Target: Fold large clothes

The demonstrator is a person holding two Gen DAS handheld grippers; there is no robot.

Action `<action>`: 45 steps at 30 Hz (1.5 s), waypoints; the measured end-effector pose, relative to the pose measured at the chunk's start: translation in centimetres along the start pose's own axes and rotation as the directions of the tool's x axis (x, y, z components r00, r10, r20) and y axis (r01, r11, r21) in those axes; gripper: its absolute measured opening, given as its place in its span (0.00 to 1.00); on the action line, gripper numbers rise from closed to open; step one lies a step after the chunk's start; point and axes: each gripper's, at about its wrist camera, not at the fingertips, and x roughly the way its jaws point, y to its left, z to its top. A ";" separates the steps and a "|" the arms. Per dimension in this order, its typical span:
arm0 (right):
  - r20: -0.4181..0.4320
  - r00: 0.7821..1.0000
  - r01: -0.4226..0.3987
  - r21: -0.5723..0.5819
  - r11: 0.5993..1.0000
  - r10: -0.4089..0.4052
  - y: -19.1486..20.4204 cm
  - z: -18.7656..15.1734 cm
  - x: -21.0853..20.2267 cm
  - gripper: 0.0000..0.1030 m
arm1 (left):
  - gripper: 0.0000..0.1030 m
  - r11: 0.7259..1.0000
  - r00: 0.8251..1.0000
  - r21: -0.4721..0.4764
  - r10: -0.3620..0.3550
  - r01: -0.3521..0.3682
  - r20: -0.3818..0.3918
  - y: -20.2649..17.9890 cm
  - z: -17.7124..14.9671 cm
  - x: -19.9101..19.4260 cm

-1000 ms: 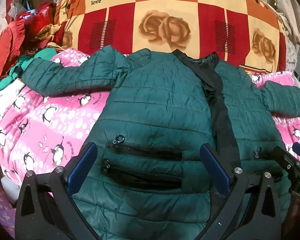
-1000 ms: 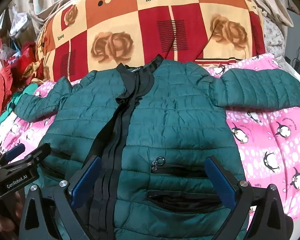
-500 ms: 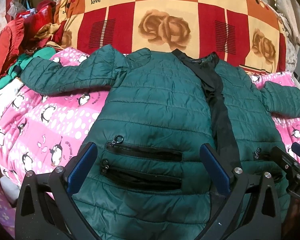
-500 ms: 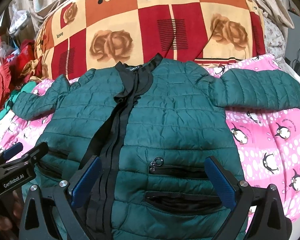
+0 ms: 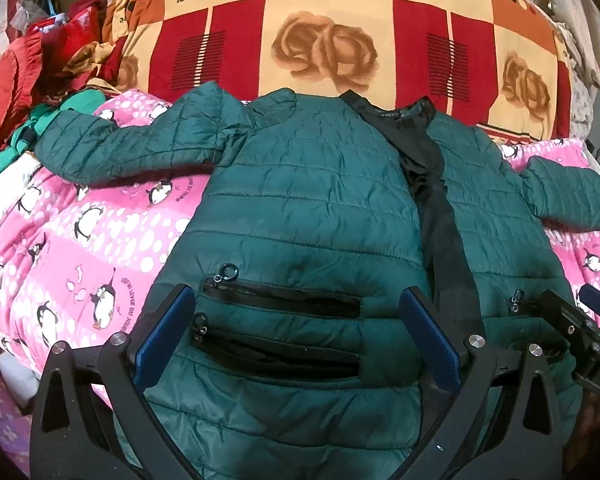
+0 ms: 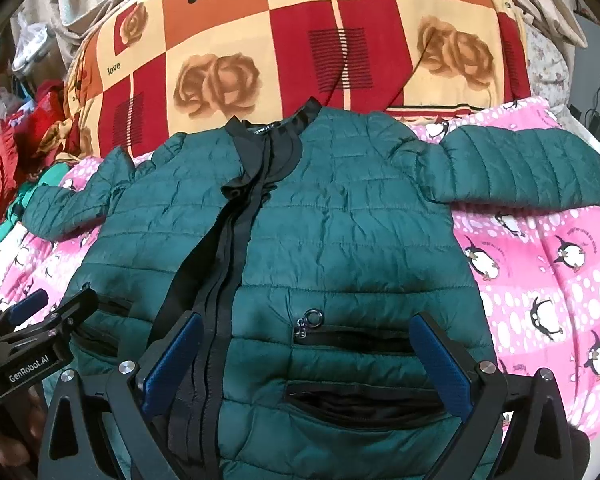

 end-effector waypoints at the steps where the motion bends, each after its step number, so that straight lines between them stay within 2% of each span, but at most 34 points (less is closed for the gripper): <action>1: 0.004 1.000 -0.003 0.001 1.000 0.003 0.0 0.0 0.0 1.00 | 0.99 1.000 1.000 -0.001 -0.001 0.001 -0.001 0.0 0.0 0.0; 26: -0.012 1.000 -0.003 0.018 1.000 0.004 -0.3 0.4 1.2 1.00 | 0.99 1.000 1.000 -0.028 -0.015 0.014 -0.026 0.5 0.7 1.6; 36: 0.008 1.000 -0.008 0.017 1.000 0.007 -0.5 1.9 2.1 1.00 | 0.99 1.000 1.000 -0.020 -0.014 0.014 -0.021 0.0 1.5 2.4; 45: 0.010 1.000 0.003 -0.005 1.000 -0.003 0.1 3.3 3.7 0.99 | 0.99 1.000 1.000 -0.022 0.020 -0.020 -0.022 0.3 2.8 3.9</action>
